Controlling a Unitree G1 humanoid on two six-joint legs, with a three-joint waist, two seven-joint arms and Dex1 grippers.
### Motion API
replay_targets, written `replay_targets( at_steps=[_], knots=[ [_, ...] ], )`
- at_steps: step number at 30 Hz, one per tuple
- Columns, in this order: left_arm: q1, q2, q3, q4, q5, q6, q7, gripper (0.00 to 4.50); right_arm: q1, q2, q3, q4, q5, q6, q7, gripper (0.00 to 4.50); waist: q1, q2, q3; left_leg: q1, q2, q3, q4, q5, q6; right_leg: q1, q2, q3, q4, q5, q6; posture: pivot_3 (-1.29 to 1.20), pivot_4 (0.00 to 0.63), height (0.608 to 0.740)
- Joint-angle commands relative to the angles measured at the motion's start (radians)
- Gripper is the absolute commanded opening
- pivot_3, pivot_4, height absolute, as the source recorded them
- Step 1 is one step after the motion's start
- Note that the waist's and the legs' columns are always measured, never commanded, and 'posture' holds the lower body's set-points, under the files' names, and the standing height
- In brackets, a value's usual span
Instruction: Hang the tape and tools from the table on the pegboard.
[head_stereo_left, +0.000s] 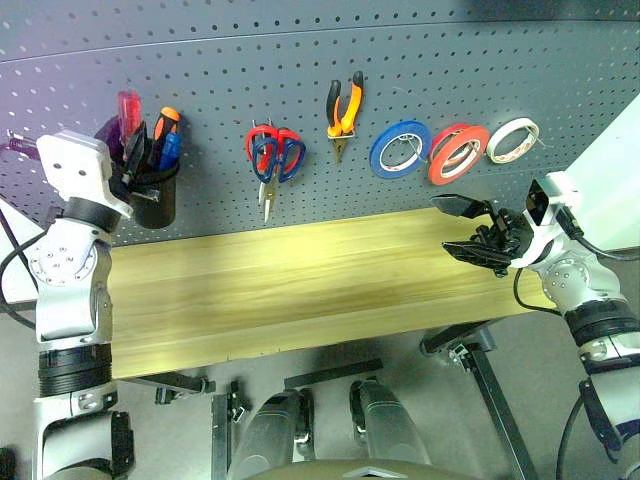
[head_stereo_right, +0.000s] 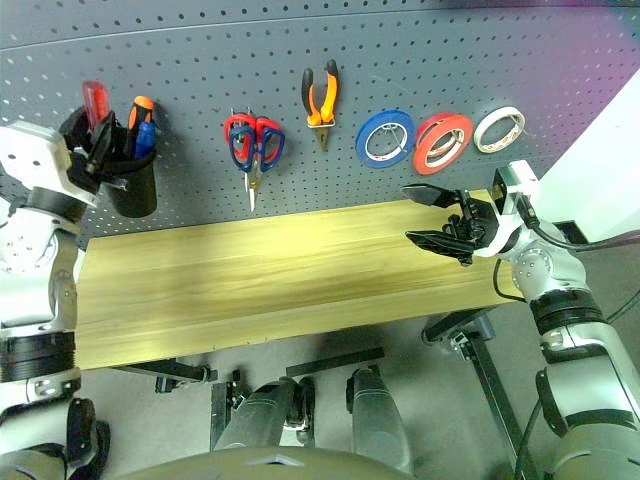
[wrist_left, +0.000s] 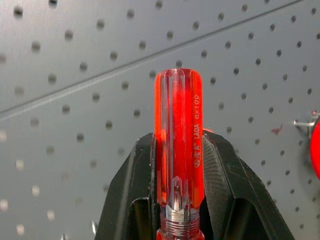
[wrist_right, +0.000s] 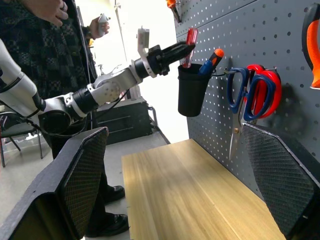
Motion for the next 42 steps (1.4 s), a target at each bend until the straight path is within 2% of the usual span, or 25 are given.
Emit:
replay_targets(
  at_steps=[1,3,10,18,26,30,39,42],
  knots=[
    [-0.002,0.001,0.058,-0.020,-0.044,0.007,0.016,1.59,-0.022,-0.015,-0.008,-0.005,0.012,-0.004,0.006,4.50,-0.001,0.000,0.000,0.000,0.000,0.000,0.000,0.000,0.000,0.000,0.000,0.000,0.000,0.000,0.000,-0.16,0.158,0.729],
    [-0.006,0.003,0.059,-0.013,-0.052,0.019,0.016,2.10,-0.024,-0.013,-0.010,-0.001,0.010,-0.005,0.006,4.50,-0.004,0.000,0.000,0.000,0.000,0.000,0.000,0.000,0.000,0.000,0.000,0.000,0.000,0.000,0.000,-0.16,0.158,0.729],
    [-0.008,0.003,0.054,-0.029,-0.030,0.006,0.030,4.40,-0.026,-0.012,-0.010,0.003,0.010,-0.007,0.006,4.50,-0.005,0.000,0.000,0.000,0.000,0.000,0.000,0.000,0.000,0.000,0.000,0.000,0.000,0.000,0.000,-0.16,0.158,0.729],
    [-0.047,0.013,0.064,-0.101,-0.063,0.009,0.030,4.46,-0.032,-0.008,-0.009,0.010,0.013,-0.010,0.006,4.50,-0.004,0.000,0.000,0.000,0.000,0.000,0.000,0.000,0.000,0.000,0.000,0.000,0.000,0.000,0.000,-0.16,0.155,0.729],
    [-0.106,0.007,0.046,-0.226,-0.315,0.160,-0.090,4.46,-0.042,0.000,-0.005,0.019,0.012,-0.012,0.006,4.50,-0.004,0.000,0.000,0.000,0.000,0.000,0.000,0.001,-0.001,0.000,0.000,0.000,0.000,0.000,0.000,-0.15,0.142,0.729],
    [-0.116,0.009,-0.019,-0.258,-0.303,0.200,-0.120,4.46,-0.047,0.007,-0.003,0.021,0.012,-0.014,0.006,4.50,-0.005,0.002,-0.006,0.000,0.000,0.000,0.000,0.002,-0.004,0.000,0.000,0.000,0.000,0.000,0.000,-0.15,0.128,0.729],
    [-0.052,-0.019,-0.174,-0.294,-0.400,0.352,-0.291,4.46,-0.060,0.046,-0.013,0.038,-0.001,-0.017,0.006,4.50,-0.007,0.003,-0.032,0.001,0.000,0.000,0.000,0.002,-0.004,0.001,0.000,0.000,0.000,0.000,0.000,-0.17,0.096,0.729],
    [-0.006,-0.021,-0.209,-0.289,-0.424,0.403,-0.346,4.46,-0.069,0.078,-0.027,0.061,-0.013,-0.015,0.006,4.50,-0.009,0.008,-0.044,0.003,0.000,0.000,0.000,0.002,-0.004,0.003,0.000,0.000,0.000,0.000,0.000,-0.17,0.080,0.729]
  ],
)
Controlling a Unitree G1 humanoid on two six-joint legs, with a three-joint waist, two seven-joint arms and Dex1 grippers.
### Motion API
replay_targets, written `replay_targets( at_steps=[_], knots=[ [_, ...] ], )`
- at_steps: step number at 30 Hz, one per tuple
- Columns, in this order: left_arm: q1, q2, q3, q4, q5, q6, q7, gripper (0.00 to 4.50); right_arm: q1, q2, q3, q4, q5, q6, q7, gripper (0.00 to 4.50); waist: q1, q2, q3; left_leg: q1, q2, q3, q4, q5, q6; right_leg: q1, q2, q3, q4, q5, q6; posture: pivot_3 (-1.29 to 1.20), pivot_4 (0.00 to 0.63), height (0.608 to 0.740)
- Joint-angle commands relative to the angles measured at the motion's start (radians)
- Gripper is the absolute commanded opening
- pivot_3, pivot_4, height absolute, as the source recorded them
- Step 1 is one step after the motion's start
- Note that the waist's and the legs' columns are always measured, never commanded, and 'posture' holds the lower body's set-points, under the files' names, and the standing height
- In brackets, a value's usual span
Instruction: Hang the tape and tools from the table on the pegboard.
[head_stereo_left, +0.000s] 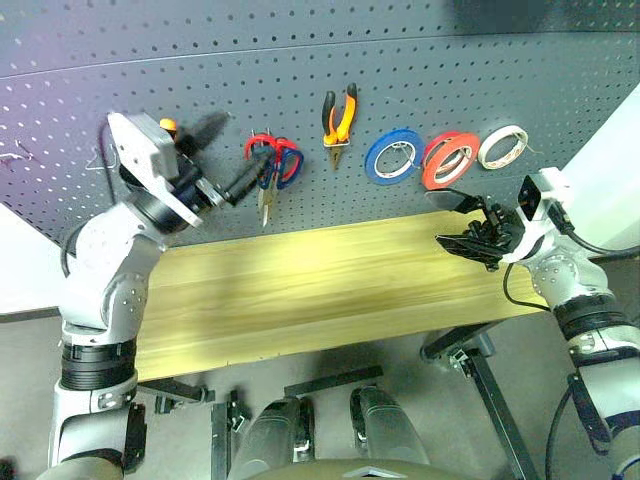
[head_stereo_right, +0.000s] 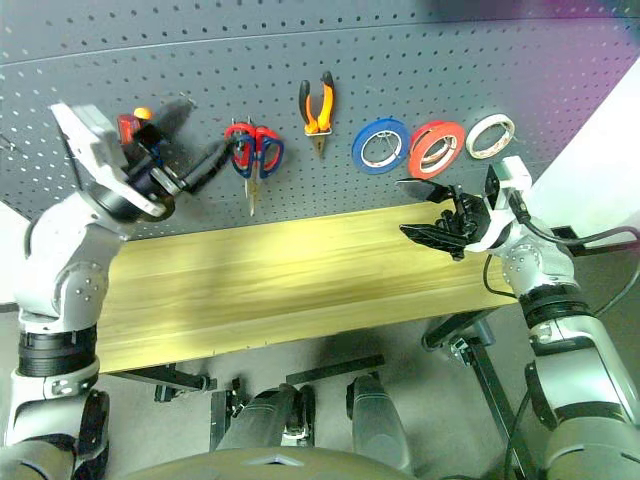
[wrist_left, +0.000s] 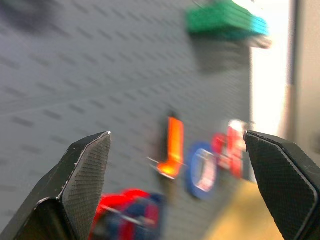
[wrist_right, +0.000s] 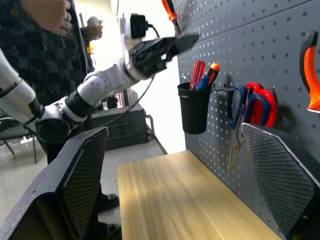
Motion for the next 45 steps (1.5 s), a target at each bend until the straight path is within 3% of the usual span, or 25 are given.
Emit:
replay_targets(
  at_steps=[1,4,11,20,25,31,36,41,45],
  knots=[
    [0.041,0.002,-0.030,-0.022,-0.048,0.060,-0.063,4.46,-0.035,0.034,-0.033,0.026,-0.010,-0.010,0.006,4.50,-0.002,0.001,-0.010,0.000,0.000,0.000,0.000,0.000,0.000,0.000,0.000,0.000,0.000,0.000,0.000,-0.17,0.073,0.729],
    [0.074,0.011,-0.058,-0.013,-0.006,0.042,-0.110,4.46,-0.048,0.065,-0.048,0.062,-0.039,-0.031,0.006,4.50,-0.002,0.003,-0.017,0.004,0.000,0.000,0.000,-0.002,0.003,0.004,0.000,0.000,0.000,0.000,0.000,-0.17,0.066,0.729],
    [0.163,-0.029,-0.078,0.020,-0.034,0.102,-0.147,4.46,-0.079,0.157,-0.074,0.129,-0.123,0.028,0.006,4.50,-0.010,0.006,-0.027,0.030,0.000,-0.001,-0.004,-0.005,0.007,0.026,0.000,0.000,-0.003,-0.001,-0.001,-0.18,0.063,0.729],
    [0.202,-0.092,-0.063,0.040,0.040,0.034,-0.089,4.46,-0.117,0.296,-0.188,0.254,-0.311,0.000,-0.009,4.50,-0.030,0.008,-0.032,0.030,0.000,-0.001,-0.004,-0.005,0.007,0.026,0.000,0.000,-0.003,0.000,-0.001,-0.17,0.070,0.729],
    [0.232,-0.131,-0.054,0.056,0.073,0.000,-0.039,4.46,-0.129,0.358,-0.282,0.313,-0.389,-0.014,-0.145,4.50,-0.034,0.009,-0.035,0.030,0.000,-0.001,-0.004,-0.005,0.007,0.026,0.000,0.000,-0.002,0.000,-0.001,-0.16,0.072,0.729],
    [0.268,-0.168,-0.043,0.048,0.074,-0.021,-0.006,4.46,-0.099,0.399,-0.340,0.287,-0.426,0.129,-0.222,4.50,-0.031,0.009,-0.036,0.030,0.000,-0.001,-0.005,-0.005,0.007,0.025,0.000,0.000,-0.003,0.000,-0.001,-0.16,0.071,0.729],
    [0.293,-0.195,-0.062,0.055,0.139,-0.070,0.029,4.46,-0.005,0.500,-0.370,0.163,-0.502,0.020,-0.428,4.50,-0.032,0.010,-0.048,0.030,0.000,-0.001,-0.007,-0.005,0.007,0.025,0.000,0.000,-0.003,-0.001,-0.001,-0.16,0.067,0.729],
    [0.305,-0.222,-0.056,0.060,0.176,-0.114,0.053,4.46,0.069,0.559,-0.393,0.030,-0.476,0.132,-0.514,4.50,-0.032,0.010,-0.049,0.030,0.000,-0.001,-0.007,-0.005,0.007,0.025,0.001,0.000,-0.003,-0.001,-0.001,-0.17,0.068,0.729],
    [0.317,-0.236,-0.039,0.064,0.201,-0.143,0.086,4.46,0.114,0.590,-0.395,-0.060,-0.564,0.081,-0.710,4.50,-0.032,0.010,-0.050,0.030,0.000,-0.001,-0.007,-0.005,0.007,0.024,0.001,0.000,-0.003,-0.001,-0.001,-0.17,0.067,0.729]
  ],
)
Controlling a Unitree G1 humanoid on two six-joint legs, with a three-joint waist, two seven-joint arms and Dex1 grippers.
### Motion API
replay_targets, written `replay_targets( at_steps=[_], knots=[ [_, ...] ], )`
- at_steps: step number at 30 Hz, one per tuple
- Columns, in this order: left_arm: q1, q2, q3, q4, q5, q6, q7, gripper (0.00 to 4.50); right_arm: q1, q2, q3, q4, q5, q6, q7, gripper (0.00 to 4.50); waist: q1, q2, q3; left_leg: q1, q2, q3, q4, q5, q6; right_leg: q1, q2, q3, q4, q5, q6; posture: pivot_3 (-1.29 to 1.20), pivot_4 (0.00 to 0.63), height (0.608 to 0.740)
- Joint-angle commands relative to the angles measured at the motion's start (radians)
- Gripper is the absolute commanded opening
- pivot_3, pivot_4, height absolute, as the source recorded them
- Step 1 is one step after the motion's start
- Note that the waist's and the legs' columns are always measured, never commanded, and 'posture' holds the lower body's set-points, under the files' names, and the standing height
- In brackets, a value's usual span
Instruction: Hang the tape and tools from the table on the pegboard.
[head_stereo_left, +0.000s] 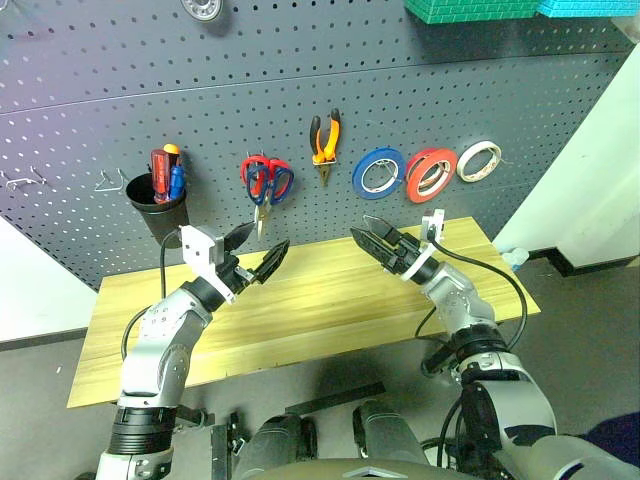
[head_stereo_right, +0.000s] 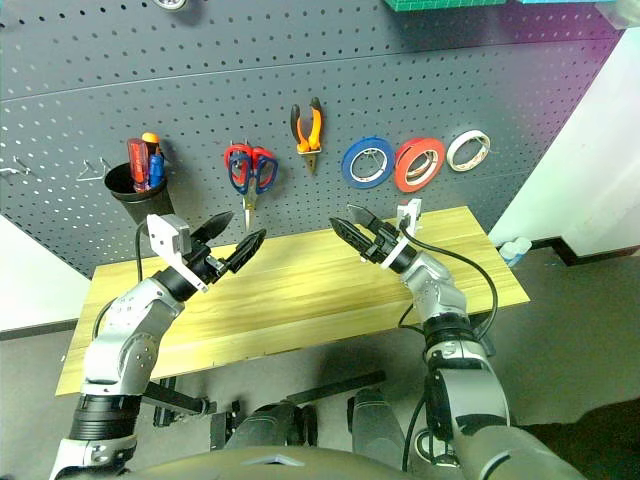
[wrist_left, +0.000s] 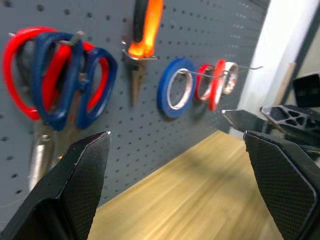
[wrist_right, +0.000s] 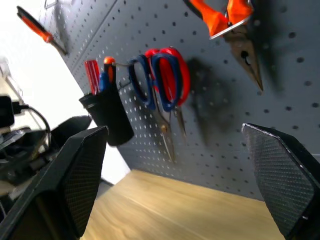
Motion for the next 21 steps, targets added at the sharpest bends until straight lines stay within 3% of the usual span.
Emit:
replay_targets(
  at_steps=[1,5,7,9,13,21],
  knots=[
    [0.009,-0.006,0.024,-0.011,0.027,-0.048,0.032,4.46,0.017,0.019,-0.016,-0.099,-0.066,-0.032,-0.177,4.50,0.000,0.001,-0.001,0.000,0.000,0.000,0.000,0.000,0.000,0.000,0.000,0.000,0.000,0.000,0.000,-0.17,0.064,0.729],
    [0.039,-0.024,0.045,-0.021,0.037,-0.062,0.082,4.46,0.072,0.043,0.006,-0.196,-0.116,-0.029,-0.294,4.50,0.001,0.000,-0.006,0.000,0.000,0.000,-0.001,0.000,0.000,-0.001,0.000,0.000,0.000,0.000,0.000,-0.17,0.058,0.729],
    [0.058,-0.037,0.050,-0.025,0.056,-0.073,0.116,4.46,0.084,0.057,0.006,-0.202,-0.200,-0.052,-0.464,4.50,0.002,0.001,-0.008,0.000,0.000,0.000,-0.003,0.000,0.000,-0.001,0.000,0.000,0.000,-0.001,-0.001,-0.16,0.053,0.729],
    [0.076,-0.043,0.052,-0.022,0.103,-0.088,0.167,4.46,0.078,0.074,-0.008,-0.170,-0.215,-0.037,-0.535,4.50,0.002,0.001,-0.011,0.000,0.000,0.000,-0.004,0.001,-0.001,-0.002,0.000,0.001,0.000,-0.001,-0.001,-0.16,0.047,0.729],
    [0.113,-0.052,0.057,-0.030,0.158,-0.118,0.225,4.46,0.070,0.093,-0.052,-0.153,-0.132,0.094,-0.535,4.50,0.004,-0.001,-0.023,0.001,-0.001,0.000,-0.009,0.002,-0.003,-0.003,0.000,0.001,-0.001,-0.001,-0.002,-0.16,0.037,0.729],
    [0.179,-0.067,0.060,-0.032,0.210,-0.168,0.274,4.46,0.133,0.055,0.028,-0.185,-0.343,-0.054,-0.680,4.50,0.004,0.001,-0.051,0.002,-0.001,0.000,-0.013,0.002,-0.003,-0.003,0.000,0.001,-0.003,-0.003,-0.004,-0.17,0.000,0.729]
  ],
)
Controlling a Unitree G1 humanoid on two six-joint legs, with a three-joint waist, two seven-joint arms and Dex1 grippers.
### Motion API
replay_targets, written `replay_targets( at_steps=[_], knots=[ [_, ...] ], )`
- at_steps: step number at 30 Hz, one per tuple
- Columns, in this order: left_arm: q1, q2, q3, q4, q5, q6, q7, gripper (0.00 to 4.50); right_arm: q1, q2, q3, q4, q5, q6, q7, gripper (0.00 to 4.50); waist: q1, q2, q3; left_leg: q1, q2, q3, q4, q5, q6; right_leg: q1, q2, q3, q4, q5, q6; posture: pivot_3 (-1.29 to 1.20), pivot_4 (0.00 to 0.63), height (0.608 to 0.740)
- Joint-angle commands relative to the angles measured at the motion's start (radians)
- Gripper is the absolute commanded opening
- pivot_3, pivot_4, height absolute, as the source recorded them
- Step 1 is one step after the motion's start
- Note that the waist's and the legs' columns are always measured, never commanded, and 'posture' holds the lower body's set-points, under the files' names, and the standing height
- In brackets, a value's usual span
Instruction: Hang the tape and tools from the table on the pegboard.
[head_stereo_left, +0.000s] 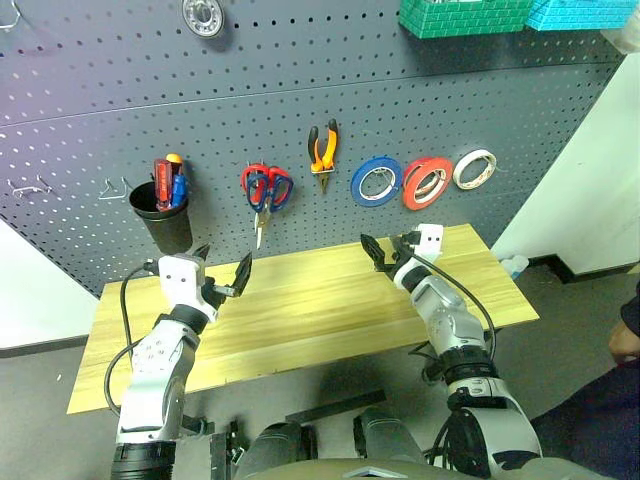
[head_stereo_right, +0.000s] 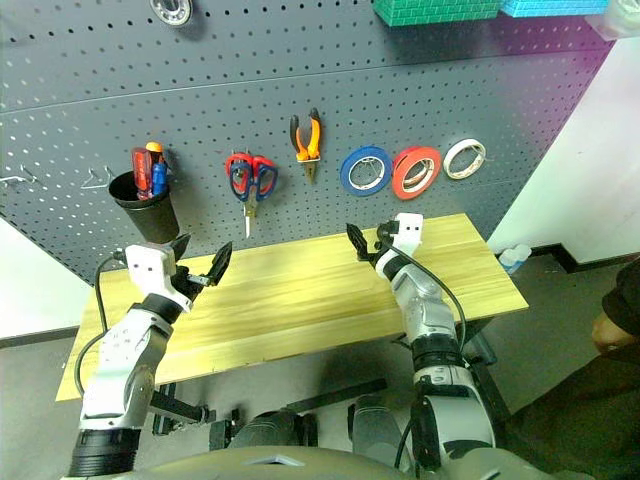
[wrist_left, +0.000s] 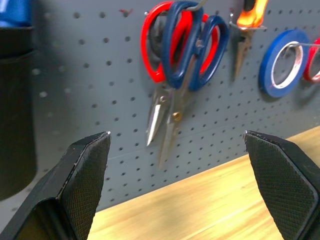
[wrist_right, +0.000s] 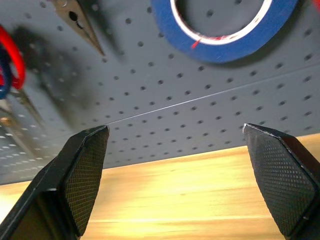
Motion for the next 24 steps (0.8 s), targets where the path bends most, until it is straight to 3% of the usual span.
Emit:
replay_targets(
  at_steps=[1,9,24],
  knots=[
    [0.011,-0.005,0.023,-0.027,0.018,-0.040,0.029,4.46,0.025,-0.016,0.013,-0.036,-0.071,-0.064,-0.066,4.50,-0.001,0.000,-0.008,0.000,0.000,0.000,0.000,0.000,0.000,0.001,0.000,0.000,0.000,0.000,0.000,-0.17,0.000,0.729],
    [0.034,-0.049,0.041,0.001,0.016,-0.060,0.076,4.46,0.116,0.007,0.081,-0.116,-0.207,-0.148,-0.190,4.50,-0.008,0.000,-0.015,0.002,0.000,0.000,0.000,0.000,0.000,0.005,0.000,0.000,0.003,-0.003,-0.003,-0.18,0.000,0.729],
    [-0.070,-0.024,0.057,0.122,0.036,-0.109,0.077,4.46,-0.026,0.022,0.108,0.092,-0.247,-0.304,-0.187,4.50,-0.004,-0.001,-0.016,0.009,0.000,0.000,-0.001,0.000,0.000,0.008,0.000,0.000,0.001,-0.003,-0.001,-0.19,0.000,0.729]
  ],
)
